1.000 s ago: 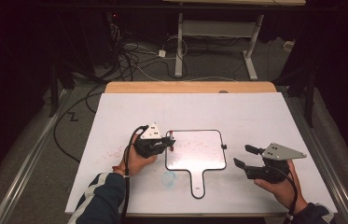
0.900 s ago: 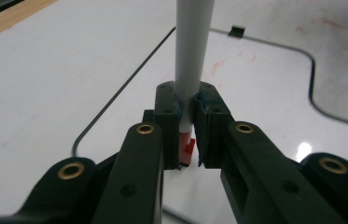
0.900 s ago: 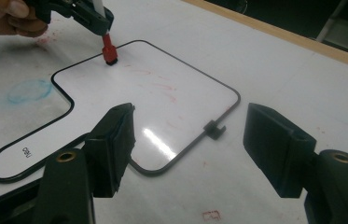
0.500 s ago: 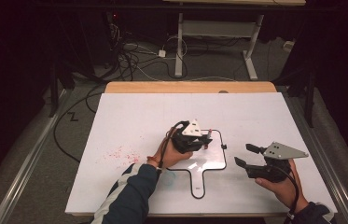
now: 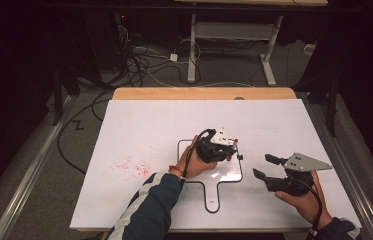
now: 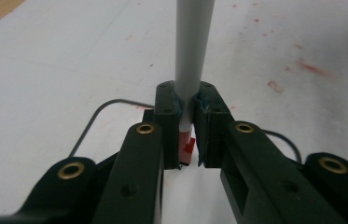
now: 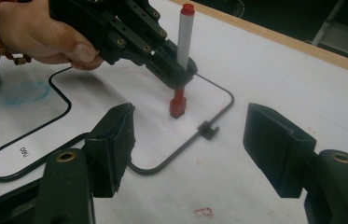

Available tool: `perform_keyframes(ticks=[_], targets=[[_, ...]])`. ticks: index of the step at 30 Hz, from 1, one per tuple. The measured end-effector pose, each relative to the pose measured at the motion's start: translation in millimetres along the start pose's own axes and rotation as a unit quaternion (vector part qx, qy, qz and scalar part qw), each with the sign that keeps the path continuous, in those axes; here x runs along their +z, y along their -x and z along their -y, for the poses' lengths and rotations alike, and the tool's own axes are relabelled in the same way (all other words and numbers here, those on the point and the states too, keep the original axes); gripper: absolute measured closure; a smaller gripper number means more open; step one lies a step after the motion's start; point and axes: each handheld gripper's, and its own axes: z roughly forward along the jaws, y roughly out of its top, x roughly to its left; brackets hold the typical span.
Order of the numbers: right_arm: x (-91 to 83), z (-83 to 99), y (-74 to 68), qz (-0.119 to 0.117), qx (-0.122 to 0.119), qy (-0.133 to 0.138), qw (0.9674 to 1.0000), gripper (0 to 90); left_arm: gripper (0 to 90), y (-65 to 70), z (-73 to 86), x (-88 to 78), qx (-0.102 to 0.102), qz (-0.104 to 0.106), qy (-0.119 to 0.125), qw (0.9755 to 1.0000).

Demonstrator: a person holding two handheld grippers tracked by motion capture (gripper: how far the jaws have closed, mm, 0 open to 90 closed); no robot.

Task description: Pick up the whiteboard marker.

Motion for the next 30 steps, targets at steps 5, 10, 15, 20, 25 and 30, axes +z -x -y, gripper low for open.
perform_keyframes(ticks=[5,10,15,20,25,30], targets=[[-0.6,-0.3,-0.3,0.0,0.001,0.001,1.0,34.5,79.2,-8.7,12.5,-13.2,-0.012,-0.013,0.002,0.9998],[0.1,-0.1,-0.8,0.0,0.0,-0.001,1.0,34.5,79.2,-17.8,24.5,-25.8,-0.017,-0.027,0.002,0.9995],[0.3,-0.6,-1.2,-0.001,-0.001,-0.001,1.0,34.5,79.1,-24.4,39.0,-39.5,-0.031,-0.038,0.01,0.9987],[0.7,0.3,-0.6,-0.001,0.001,-0.002,1.0,34.5,79.1,-26.8,51.6,-54.1,-0.043,-0.051,0.012,0.9977],[1.2,-0.3,-1.3,0.0,0.0,-0.004,1.0,34.5,79.1,-26.9,67.2,-68.7,-0.065,-0.052,0.025,0.9962],[1.7,-0.7,-2.9,0.0,0.0,-0.003,1.0,34.5,79.1,-19.5,77.9,-80.7,-0.065,-0.057,0.03,0.9958]])
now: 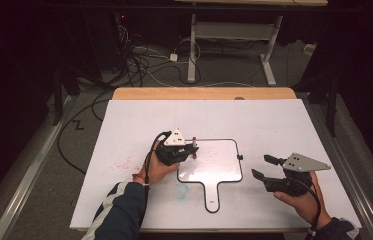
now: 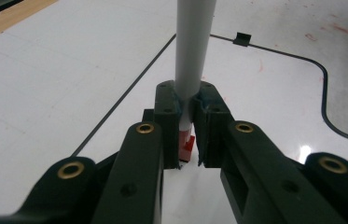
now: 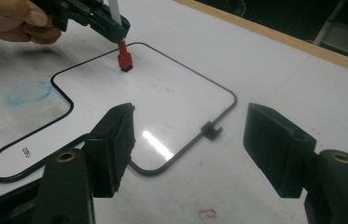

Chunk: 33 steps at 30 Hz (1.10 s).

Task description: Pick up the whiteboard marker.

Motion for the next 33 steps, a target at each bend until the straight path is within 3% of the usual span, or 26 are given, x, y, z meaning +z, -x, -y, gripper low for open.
perform_keyframes(ticks=[8,19,22,24,28,30,33], targets=[[0.8,-0.6,-0.3,-0.001,-0.003,0.001,1.0,34.3,79.1,0.7,-0.7,0.4,0.002,-0.007,0.001,1.0],[2.7,0.1,1.0,-0.004,-0.003,-0.002,1.0,34.3,79.0,20.4,-50.6,52.2,0.033,0.028,0.011,0.999],[2.2,1.2,1.8,-0.004,-0.002,-0.002,1.0,34.3,79.0,28.1,-57.7,65.8,0.04,0.036,0.005,0.9985],[1.7,1.6,2.0,-0.005,0.0,-0.001,1.0,34.3,79.0,31.0,-59.7,74.9,0.048,0.029,-0.011,0.9983],[1.1,1.8,1.1,-0.005,-0.004,-0.002,1.0,34.4,79.1,25.7,-59.2,76.7,0.035,0.019,-0.01,0.9991],[1.1,1.7,1.0,-0.006,-0.004,-0.002,1.0,34.4,79.0,22.6,-57.5,74.5,0.025,0.024,-0.01,0.9993],[0.8,1.3,1.0,-0.005,-0.002,-0.001,1.0,34.3,79.1,20.9,-55.8,69.1,0.03,0.022,-0.019,0.9991]])
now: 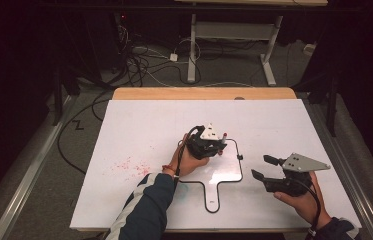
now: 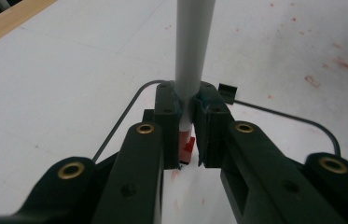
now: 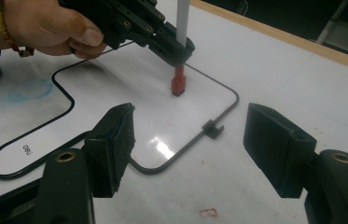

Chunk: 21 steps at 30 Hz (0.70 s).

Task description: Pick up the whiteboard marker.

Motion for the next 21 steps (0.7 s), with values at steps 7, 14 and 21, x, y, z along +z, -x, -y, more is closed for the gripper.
perform_keyframes(ticks=[7,14,21], targets=[[0.3,-0.3,-0.7,0.001,-0.001,-0.001,1.0,34.3,79.1,-10.7,13.3,-15.5,-0.013,-0.008,0.001,0.9999],[-0.2,-0.3,-0.1,0.002,-0.002,0.0,1.0,34.3,79.1,-18.4,32.3,-36.6,-0.031,-0.018,0.007,0.9993],[-0.5,-1.4,-1.1,0.004,-0.002,0.0,1.0,34.4,79.1,-13.3,53.8,-59.7,-0.045,-0.02,0.02,0.9986]])
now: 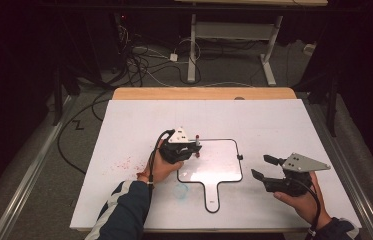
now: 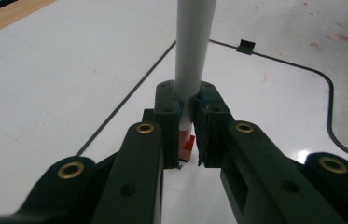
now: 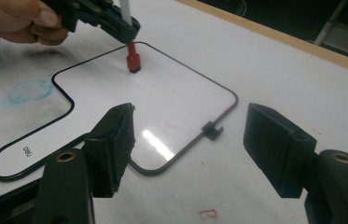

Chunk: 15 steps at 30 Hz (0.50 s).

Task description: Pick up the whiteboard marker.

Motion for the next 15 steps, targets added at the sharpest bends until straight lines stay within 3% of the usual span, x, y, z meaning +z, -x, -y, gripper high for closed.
perform_keyframes(ticks=[2,7,10,15], targets=[[0.5,0.3,-0.3,-0.001,0.0,-0.001,1.0,34.4,79.1,2.1,5.3,-3.8,-0.009,0.001,0.009,0.9999],[2.2,-0.8,-2.2,-0.002,-0.003,-0.002,1.0,34.3,79.1,3.2,2.1,2.0,0.0,0.0,0.012,0.9999],[4.1,-1.6,-3.1,-0.004,-0.003,-0.004,1.0,34.4,79.2,4.3,-8.2,16.9,0.006,0.007,0.014,0.9999],[6.1,-1.3,-2.8,-0.01,-0.006,-0.004,0.9999,34.4,79.2,17.1,-27.2,42.7,0.026,0.029,0.012,0.9992]])
